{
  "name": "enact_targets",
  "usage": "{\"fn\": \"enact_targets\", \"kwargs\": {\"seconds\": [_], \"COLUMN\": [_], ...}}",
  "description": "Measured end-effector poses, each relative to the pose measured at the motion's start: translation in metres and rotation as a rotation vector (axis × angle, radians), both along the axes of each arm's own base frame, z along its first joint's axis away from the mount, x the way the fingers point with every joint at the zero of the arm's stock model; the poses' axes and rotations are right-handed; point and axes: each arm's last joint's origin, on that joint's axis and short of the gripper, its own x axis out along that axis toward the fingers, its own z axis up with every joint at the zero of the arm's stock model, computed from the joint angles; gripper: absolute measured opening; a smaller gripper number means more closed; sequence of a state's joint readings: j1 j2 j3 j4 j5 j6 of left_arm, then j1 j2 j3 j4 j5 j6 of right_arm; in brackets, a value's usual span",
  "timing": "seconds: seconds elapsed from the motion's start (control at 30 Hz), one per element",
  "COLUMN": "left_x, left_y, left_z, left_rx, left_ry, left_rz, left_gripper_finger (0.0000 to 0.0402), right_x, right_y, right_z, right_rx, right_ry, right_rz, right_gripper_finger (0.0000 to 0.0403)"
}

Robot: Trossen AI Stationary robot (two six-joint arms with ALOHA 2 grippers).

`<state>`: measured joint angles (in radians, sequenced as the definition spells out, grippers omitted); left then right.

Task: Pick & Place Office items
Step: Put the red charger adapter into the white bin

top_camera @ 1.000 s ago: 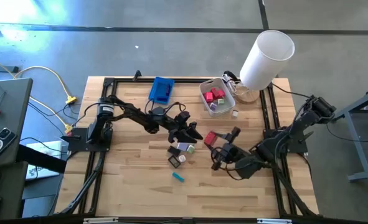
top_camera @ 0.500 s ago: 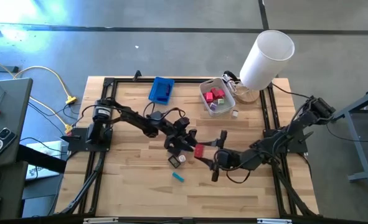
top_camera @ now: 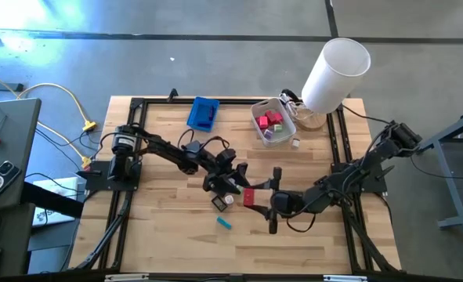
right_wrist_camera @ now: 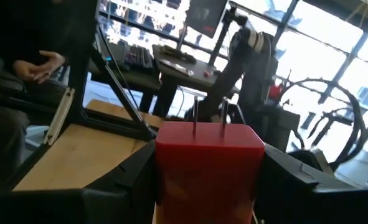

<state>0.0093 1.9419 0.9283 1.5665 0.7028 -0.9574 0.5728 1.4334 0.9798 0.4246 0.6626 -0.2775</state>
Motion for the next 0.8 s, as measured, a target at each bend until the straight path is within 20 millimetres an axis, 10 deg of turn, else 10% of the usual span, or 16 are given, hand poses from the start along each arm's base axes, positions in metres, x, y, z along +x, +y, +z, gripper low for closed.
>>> {"fn": "enact_targets", "kwargs": {"seconds": [0.8], "left_x": [0.005], "left_y": [-0.027], "left_z": [0.038], "left_rx": [0.028], "left_ry": [-0.164], "left_rz": [-0.058], "left_gripper_finger": [0.0228], "right_x": [0.009], "right_y": [-0.012], "right_z": [0.011], "right_rx": [-0.139], "right_ry": [-0.091], "right_rz": [0.095], "right_gripper_finger": [0.0201]}}
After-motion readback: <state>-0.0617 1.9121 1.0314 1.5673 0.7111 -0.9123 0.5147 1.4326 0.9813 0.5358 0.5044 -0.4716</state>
